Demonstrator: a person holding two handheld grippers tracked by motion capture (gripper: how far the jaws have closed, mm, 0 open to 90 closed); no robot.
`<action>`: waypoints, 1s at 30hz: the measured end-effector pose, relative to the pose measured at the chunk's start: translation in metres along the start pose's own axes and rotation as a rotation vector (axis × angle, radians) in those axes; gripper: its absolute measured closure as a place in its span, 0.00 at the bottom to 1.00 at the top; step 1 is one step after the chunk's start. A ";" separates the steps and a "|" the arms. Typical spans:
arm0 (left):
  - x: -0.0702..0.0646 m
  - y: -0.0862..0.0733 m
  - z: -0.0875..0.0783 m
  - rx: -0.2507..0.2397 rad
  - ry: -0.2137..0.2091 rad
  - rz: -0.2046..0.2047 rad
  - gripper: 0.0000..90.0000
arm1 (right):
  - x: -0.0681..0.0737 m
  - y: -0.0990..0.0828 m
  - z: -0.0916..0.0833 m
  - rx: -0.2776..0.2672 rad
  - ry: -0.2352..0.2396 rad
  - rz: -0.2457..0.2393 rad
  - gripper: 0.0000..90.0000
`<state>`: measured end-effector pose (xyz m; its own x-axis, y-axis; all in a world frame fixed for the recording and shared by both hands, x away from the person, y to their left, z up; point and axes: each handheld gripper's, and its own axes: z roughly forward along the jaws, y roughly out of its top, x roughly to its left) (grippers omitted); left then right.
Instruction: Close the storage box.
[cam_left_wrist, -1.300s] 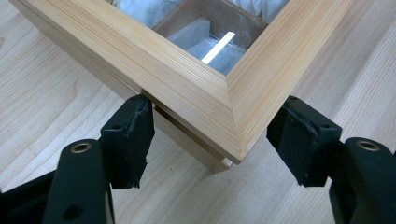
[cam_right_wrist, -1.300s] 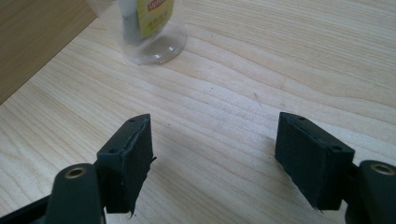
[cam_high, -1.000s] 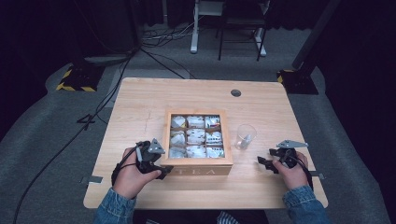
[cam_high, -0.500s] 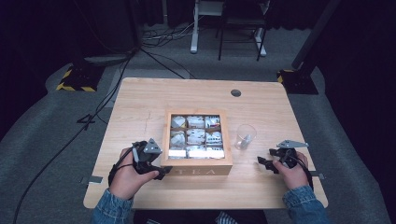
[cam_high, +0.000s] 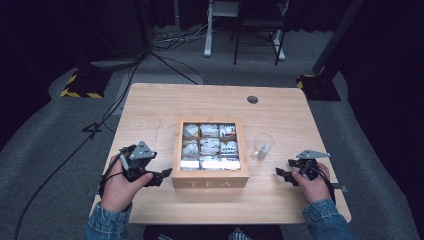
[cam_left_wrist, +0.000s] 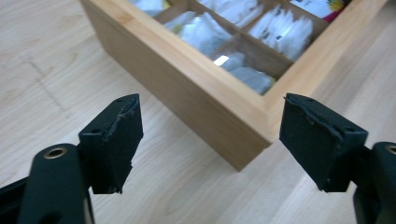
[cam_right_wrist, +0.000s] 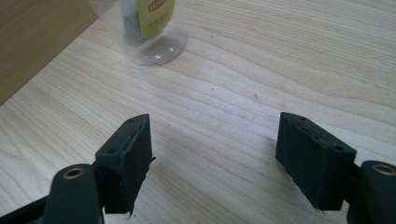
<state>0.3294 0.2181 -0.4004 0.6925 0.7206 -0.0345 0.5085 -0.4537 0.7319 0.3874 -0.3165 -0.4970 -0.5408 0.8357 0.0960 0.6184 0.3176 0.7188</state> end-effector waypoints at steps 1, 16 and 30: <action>0.003 -0.002 -0.001 -0.003 0.011 0.001 0.23 | 0.000 0.000 0.000 -0.002 -0.003 0.001 0.29; 0.044 -0.028 0.000 -0.015 0.098 -0.066 0.24 | -0.005 -0.003 0.005 -0.030 -0.042 -0.070 0.26; 0.069 -0.053 0.024 -0.004 0.155 -0.121 0.24 | -0.007 -0.003 0.006 -0.028 -0.053 -0.090 0.23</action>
<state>0.3626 0.2798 -0.4582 0.5393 0.8419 -0.0169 0.5809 -0.3574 0.7313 0.3927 -0.3207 -0.5037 -0.5619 0.8272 -0.0053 0.5524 0.3800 0.7419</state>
